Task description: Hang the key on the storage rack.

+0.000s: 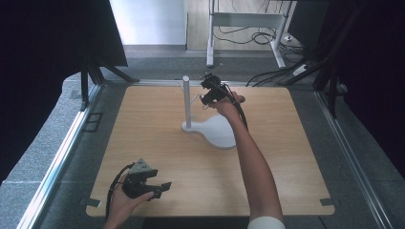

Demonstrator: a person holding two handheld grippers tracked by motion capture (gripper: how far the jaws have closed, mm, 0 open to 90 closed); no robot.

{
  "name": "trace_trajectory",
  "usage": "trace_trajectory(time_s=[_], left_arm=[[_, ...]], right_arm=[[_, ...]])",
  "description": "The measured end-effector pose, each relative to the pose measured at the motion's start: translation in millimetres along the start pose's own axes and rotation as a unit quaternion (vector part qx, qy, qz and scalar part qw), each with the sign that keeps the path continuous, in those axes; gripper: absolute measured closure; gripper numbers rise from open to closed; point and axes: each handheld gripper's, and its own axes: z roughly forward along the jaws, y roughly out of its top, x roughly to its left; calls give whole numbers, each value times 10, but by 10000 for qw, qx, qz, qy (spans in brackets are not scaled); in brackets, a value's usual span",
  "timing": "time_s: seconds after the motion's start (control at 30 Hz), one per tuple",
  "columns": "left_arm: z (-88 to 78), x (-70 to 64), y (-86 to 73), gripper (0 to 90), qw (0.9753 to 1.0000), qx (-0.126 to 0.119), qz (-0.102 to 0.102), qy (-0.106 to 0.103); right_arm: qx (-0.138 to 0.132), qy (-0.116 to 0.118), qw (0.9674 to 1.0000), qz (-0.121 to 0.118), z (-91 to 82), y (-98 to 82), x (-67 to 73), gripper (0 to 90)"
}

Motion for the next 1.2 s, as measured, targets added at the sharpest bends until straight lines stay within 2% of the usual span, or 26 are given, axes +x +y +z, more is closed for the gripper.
trace_trajectory(time_s=[0.43,0.73,1.2], left_arm=[[-4,2,0,244,10000,-11,7,-30],[-10,4,0,244,10000,-30,17,-39],[11,-10,4,244,10000,11,34,-39]], right_arm=[[-101,-97,9999,84,-9,94,-40,840],[-131,-97,9999,14,-12,139,7,840],[-159,-122,9998,-37,5,93,74,839]])
